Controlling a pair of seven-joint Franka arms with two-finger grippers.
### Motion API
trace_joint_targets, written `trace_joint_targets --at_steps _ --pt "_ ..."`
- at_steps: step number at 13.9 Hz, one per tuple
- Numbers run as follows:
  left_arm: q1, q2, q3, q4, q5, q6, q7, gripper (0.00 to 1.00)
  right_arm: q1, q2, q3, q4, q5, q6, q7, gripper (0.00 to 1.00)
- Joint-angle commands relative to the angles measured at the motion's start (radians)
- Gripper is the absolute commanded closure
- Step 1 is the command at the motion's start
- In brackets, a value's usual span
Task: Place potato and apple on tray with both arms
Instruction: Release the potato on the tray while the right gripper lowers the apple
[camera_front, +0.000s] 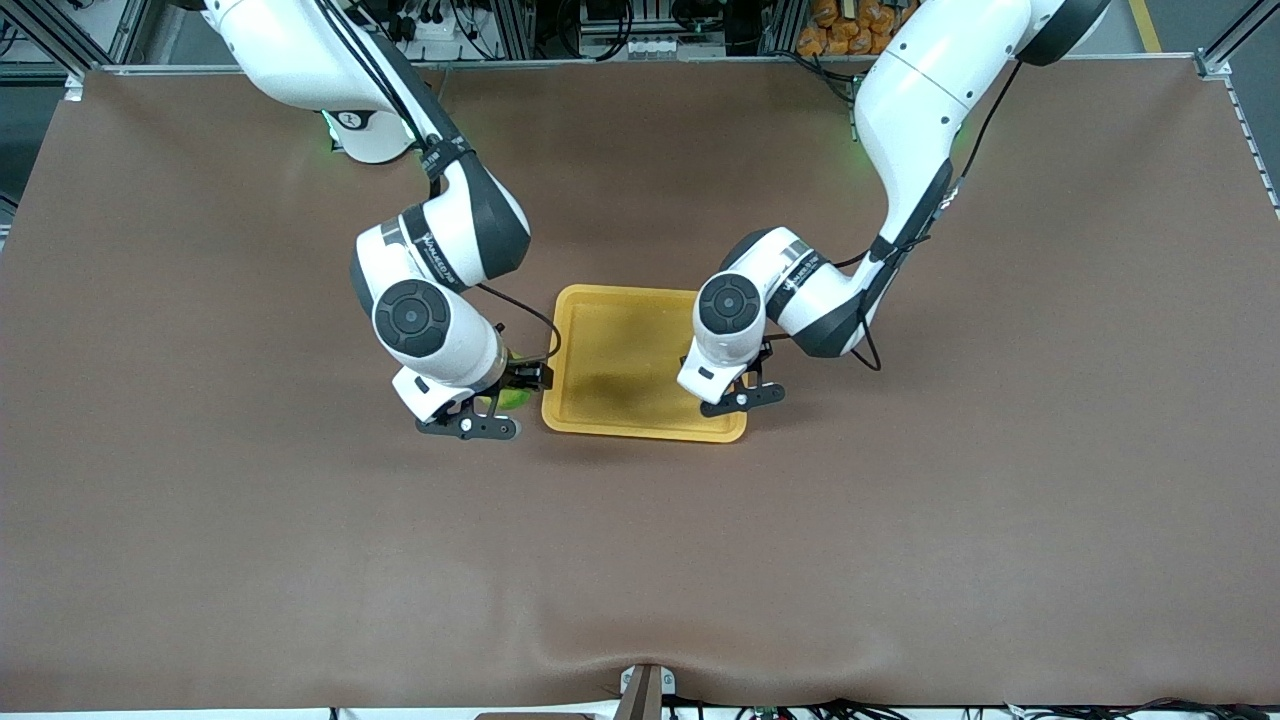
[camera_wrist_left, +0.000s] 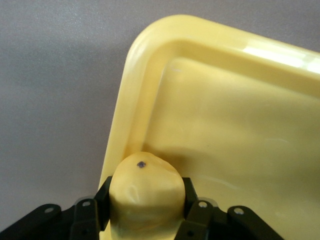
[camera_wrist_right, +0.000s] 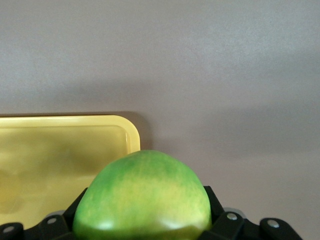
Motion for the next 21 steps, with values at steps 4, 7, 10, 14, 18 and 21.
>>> trace_joint_targets --at_steps 4,7,10,14,18,21 --pt "-0.016 0.014 0.017 0.021 0.039 -0.018 -0.043 0.0 0.033 0.01 -0.008 0.007 -0.004 0.003 -0.002 0.32" --pt "-0.007 -0.006 0.018 0.027 0.039 -0.046 -0.04 0.0 0.052 0.033 -0.008 0.004 -0.001 0.017 -0.072 0.32" --pt "0.028 -0.075 0.017 0.029 0.041 -0.122 -0.02 0.0 0.085 0.065 -0.008 0.003 0.0 0.022 -0.057 0.32" --pt "0.087 -0.159 0.006 0.116 0.019 -0.259 0.092 0.0 0.147 0.125 -0.008 -0.003 -0.001 0.1 0.052 0.3" --pt "0.162 -0.245 0.004 0.175 -0.016 -0.406 0.205 0.0 0.181 0.156 -0.008 -0.022 -0.012 0.138 0.115 0.29" --pt "0.269 -0.342 0.004 0.175 -0.088 -0.463 0.397 0.0 0.184 0.169 -0.008 -0.028 -0.012 0.146 0.128 0.25"
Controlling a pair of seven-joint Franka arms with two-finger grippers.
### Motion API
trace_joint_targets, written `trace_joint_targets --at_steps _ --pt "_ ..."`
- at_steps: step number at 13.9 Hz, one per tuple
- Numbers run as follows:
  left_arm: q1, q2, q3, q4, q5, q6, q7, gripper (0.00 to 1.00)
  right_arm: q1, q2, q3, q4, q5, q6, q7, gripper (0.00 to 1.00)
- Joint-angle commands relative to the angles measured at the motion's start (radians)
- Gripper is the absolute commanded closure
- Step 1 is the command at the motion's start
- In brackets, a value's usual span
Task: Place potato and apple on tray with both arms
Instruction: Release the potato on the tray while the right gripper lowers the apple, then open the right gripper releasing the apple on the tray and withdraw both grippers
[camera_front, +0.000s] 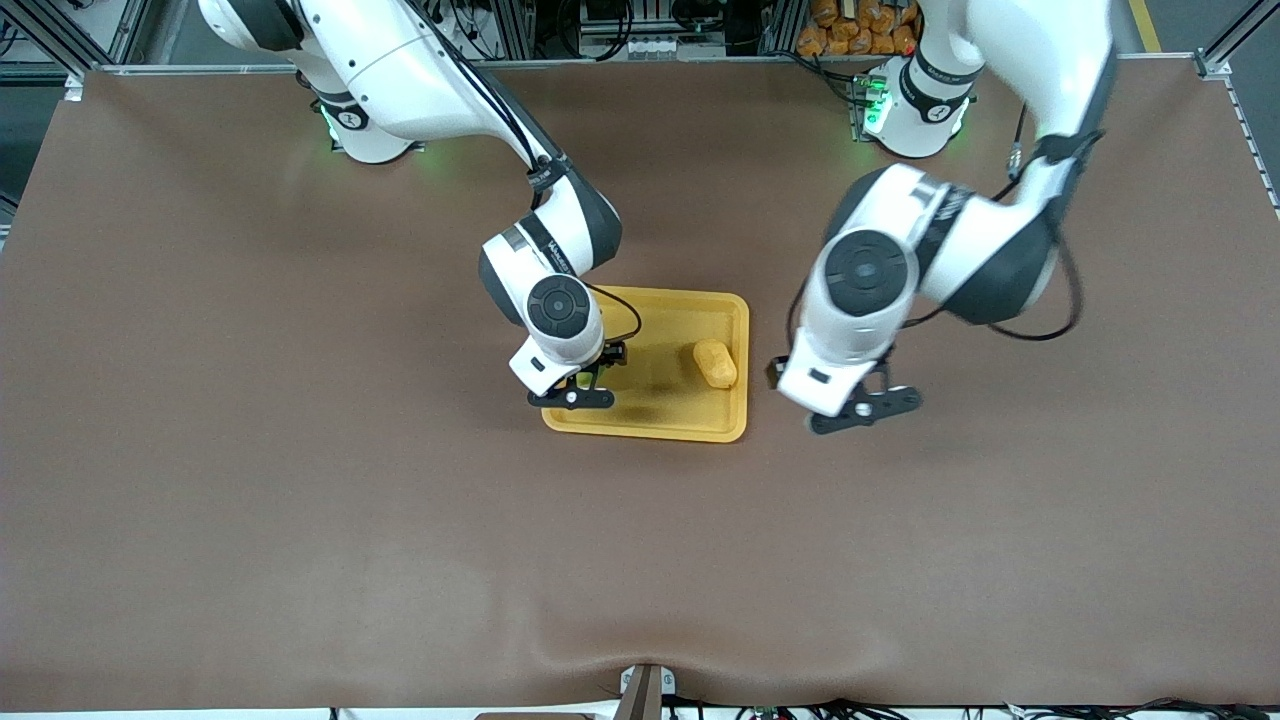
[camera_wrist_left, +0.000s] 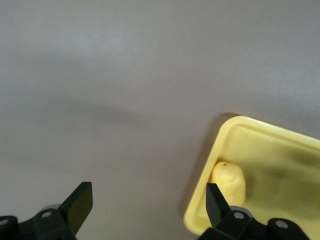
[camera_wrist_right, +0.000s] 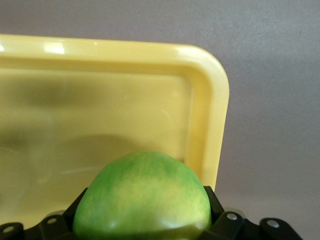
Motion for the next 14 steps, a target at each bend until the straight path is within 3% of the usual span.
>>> trace_joint_targets --at_steps 1,3,4,5,11,14 --pt "0.113 -0.102 -0.009 -0.012 -0.087 -0.052 0.15 0.0 0.009 0.002 -0.006 -0.009 -0.01 0.014 0.045 0.19" --pt "0.186 -0.155 -0.011 -0.012 -0.118 -0.091 0.233 0.0 0.023 0.015 -0.006 -0.009 -0.011 0.025 0.064 0.18" --pt "0.22 -0.181 -0.009 -0.013 -0.127 -0.116 0.274 0.0 0.023 0.019 -0.006 -0.009 -0.013 0.028 0.07 0.13" --pt "0.243 -0.207 -0.009 -0.015 -0.137 -0.143 0.296 0.0 0.024 0.021 -0.006 -0.009 -0.013 0.028 0.074 0.01" --pt "0.344 -0.371 0.0 -0.018 -0.132 -0.23 0.348 0.0 0.024 0.008 -0.011 -0.009 -0.014 0.014 0.071 0.0" --pt "0.418 -0.414 0.001 -0.019 -0.132 -0.24 0.472 0.0 0.014 -0.065 -0.014 0.0 -0.014 -0.061 0.07 0.0"
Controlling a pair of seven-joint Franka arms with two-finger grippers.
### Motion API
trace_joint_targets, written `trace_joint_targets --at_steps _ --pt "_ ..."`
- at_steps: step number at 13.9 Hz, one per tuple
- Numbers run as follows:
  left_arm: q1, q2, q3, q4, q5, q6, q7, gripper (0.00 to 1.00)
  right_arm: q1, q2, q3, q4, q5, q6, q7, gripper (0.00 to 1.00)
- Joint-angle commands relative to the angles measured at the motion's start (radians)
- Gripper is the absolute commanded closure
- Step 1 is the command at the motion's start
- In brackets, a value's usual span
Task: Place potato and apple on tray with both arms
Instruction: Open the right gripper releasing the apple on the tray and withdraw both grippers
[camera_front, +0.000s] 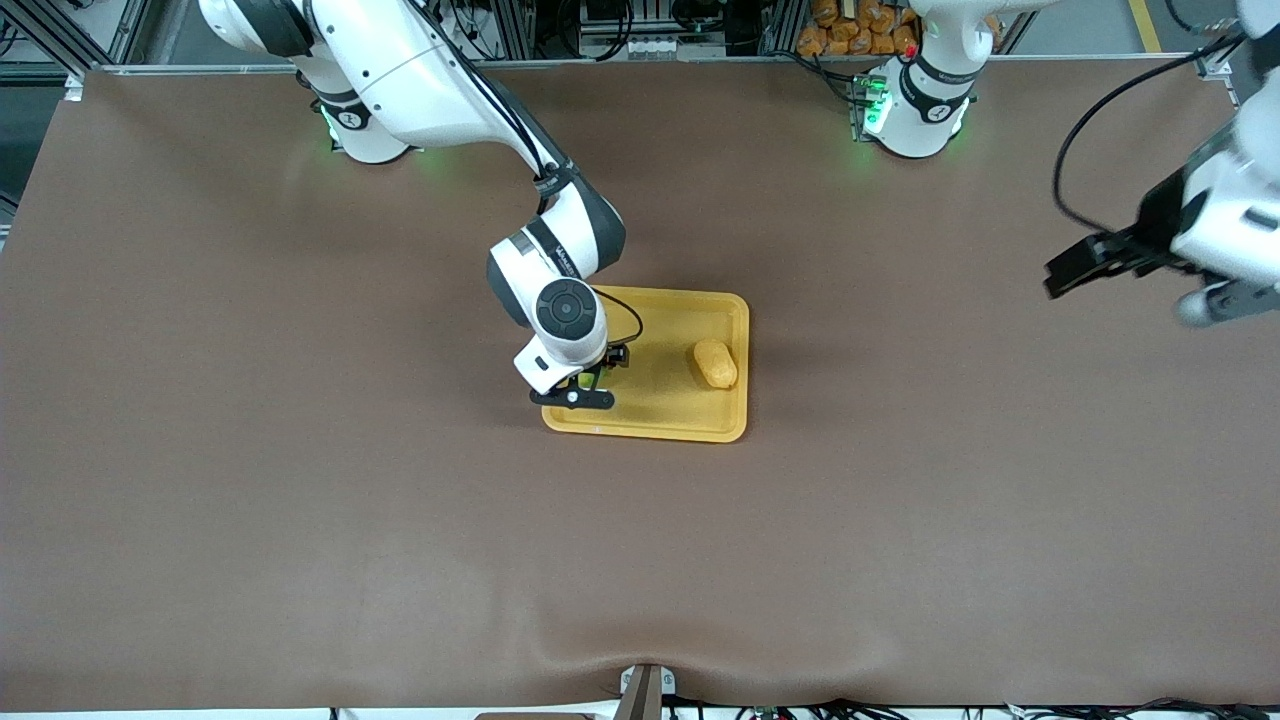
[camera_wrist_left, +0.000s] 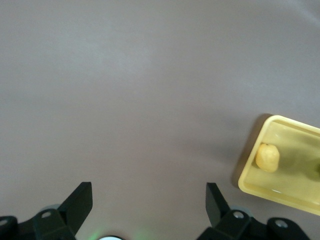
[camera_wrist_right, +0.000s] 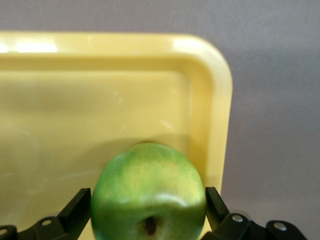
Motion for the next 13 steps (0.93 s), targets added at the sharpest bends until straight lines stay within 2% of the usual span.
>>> trace_joint_targets --at_steps 1,5,8,10,12,13 --pt "0.073 -0.049 -0.003 -0.025 -0.012 -0.021 0.119 0.0 -0.015 -0.117 -0.003 -0.005 -0.012 -0.106 0.009 0.0" --pt "0.093 -0.076 -0.003 -0.026 -0.015 -0.044 0.14 0.0 -0.113 -0.265 -0.005 -0.007 -0.011 -0.196 -0.037 0.0" --pt "0.091 -0.086 -0.01 -0.029 -0.014 -0.065 0.144 0.0 -0.247 -0.365 -0.003 -0.041 -0.009 -0.203 -0.082 0.0" --pt "0.03 -0.088 0.011 -0.04 -0.002 -0.052 0.155 0.0 -0.333 -0.424 -0.005 -0.05 -0.009 -0.217 -0.16 0.0" --pt "-0.075 -0.117 0.135 -0.08 -0.015 -0.041 0.167 0.0 -0.409 -0.489 -0.005 -0.056 -0.009 -0.255 -0.258 0.0" --pt "-0.108 -0.126 0.161 -0.091 -0.015 -0.038 0.173 0.0 -0.445 -0.529 -0.005 -0.061 -0.009 -0.278 -0.281 0.0"
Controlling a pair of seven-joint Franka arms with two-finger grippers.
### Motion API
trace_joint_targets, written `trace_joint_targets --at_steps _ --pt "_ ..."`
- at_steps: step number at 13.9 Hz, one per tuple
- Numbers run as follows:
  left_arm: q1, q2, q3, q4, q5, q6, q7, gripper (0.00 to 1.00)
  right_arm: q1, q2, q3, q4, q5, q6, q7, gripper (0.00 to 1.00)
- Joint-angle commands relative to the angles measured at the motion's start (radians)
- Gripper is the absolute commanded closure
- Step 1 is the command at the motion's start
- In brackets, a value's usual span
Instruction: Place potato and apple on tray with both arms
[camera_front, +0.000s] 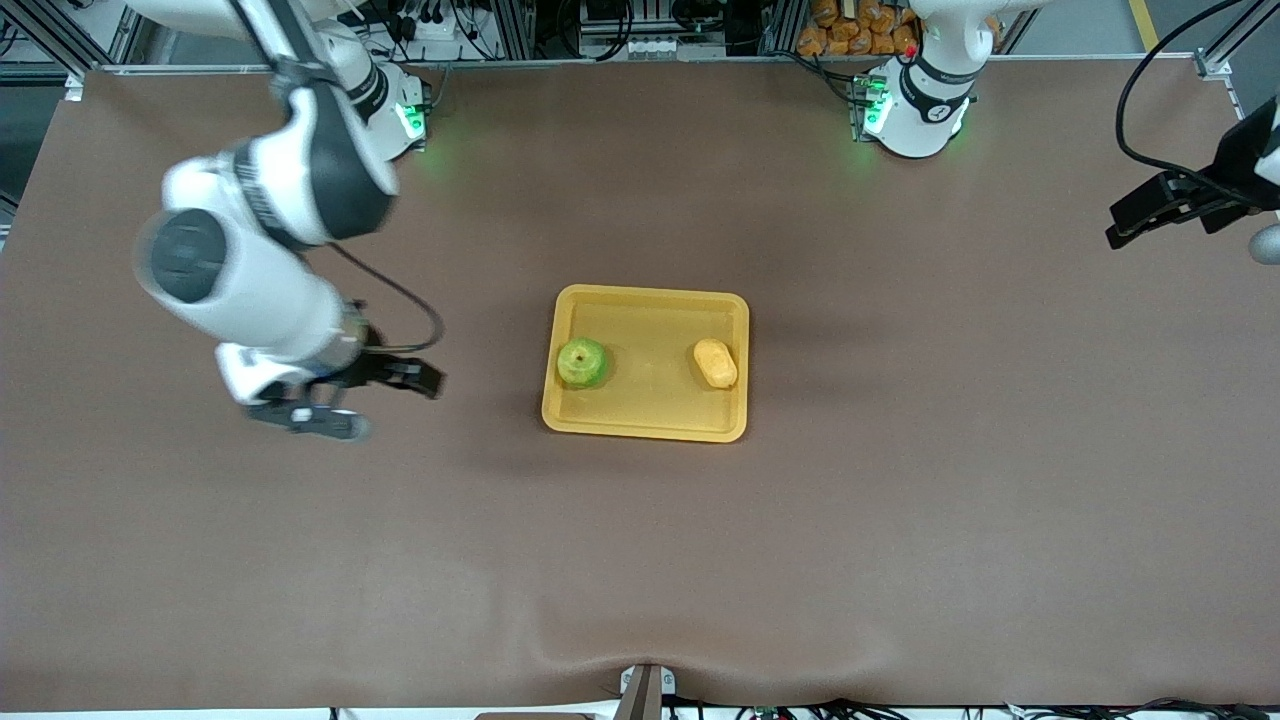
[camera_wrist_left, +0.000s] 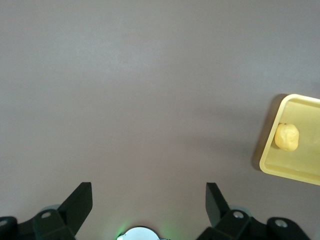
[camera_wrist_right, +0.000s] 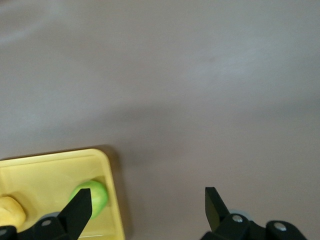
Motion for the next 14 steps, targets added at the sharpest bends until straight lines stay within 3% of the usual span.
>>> trace_joint_targets --at_steps 1,6,10,14 --pt "-0.07 -0.067 0.077 -0.065 -0.017 0.017 0.035 0.0 -0.103 -0.132 0.023 -0.059 -0.005 -0.039 -0.055 0.0" --pt "-0.067 -0.08 0.066 -0.082 -0.014 0.013 0.083 0.0 -0.286 -0.246 0.017 -0.061 -0.008 -0.149 -0.286 0.0" --pt "-0.064 -0.084 0.065 -0.083 -0.015 0.011 0.084 0.0 -0.307 -0.332 0.017 -0.059 -0.106 -0.241 -0.327 0.0" --pt "-0.064 -0.099 0.065 -0.082 -0.018 -0.003 0.081 0.0 -0.31 -0.361 -0.003 -0.053 -0.109 -0.317 -0.377 0.0"
